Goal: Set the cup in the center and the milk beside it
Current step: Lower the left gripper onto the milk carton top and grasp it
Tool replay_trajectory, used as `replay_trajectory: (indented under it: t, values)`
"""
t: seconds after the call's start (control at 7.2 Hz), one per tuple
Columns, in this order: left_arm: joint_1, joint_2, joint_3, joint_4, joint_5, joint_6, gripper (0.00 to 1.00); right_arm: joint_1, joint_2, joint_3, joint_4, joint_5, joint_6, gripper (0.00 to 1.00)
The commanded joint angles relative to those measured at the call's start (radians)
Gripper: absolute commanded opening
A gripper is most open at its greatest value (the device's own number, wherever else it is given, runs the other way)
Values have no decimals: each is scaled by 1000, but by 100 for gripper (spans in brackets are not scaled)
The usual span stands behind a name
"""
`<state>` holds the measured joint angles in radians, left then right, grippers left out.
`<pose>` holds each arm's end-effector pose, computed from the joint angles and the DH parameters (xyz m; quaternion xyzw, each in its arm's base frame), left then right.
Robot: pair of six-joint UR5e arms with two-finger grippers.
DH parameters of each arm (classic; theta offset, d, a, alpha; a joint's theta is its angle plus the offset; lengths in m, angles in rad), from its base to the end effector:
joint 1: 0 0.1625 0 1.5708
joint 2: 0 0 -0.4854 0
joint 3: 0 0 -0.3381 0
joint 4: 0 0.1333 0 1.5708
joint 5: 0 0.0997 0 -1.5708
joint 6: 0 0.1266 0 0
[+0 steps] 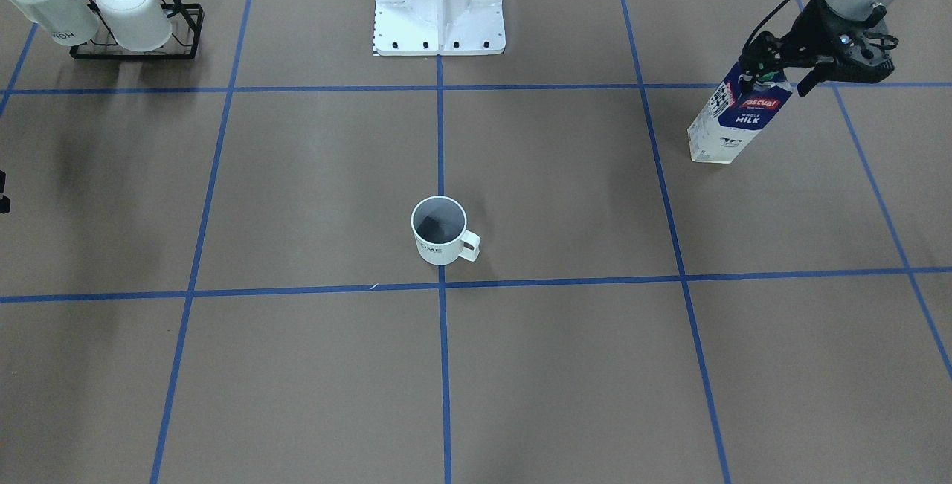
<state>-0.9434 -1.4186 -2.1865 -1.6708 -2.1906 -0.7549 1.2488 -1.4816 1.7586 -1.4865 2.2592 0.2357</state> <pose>0.1677 -0.3331 0.5250 0.0173 0.3945 0.0263 0.9184 -0.1069 -0.4875 0.6097 0.0712 -0.3657 -0.1005 0.9226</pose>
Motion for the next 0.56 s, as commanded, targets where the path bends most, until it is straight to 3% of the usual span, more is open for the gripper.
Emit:
replay_trajectory:
  t: [0.0,0.42]
  values:
    - [18,-3,13,-1,-1,-26,98,0,0,-2,0,-1,-1,100]
    - [34,-14,17,-3,0,-75,98,0,4,-2,0,0,1,100]
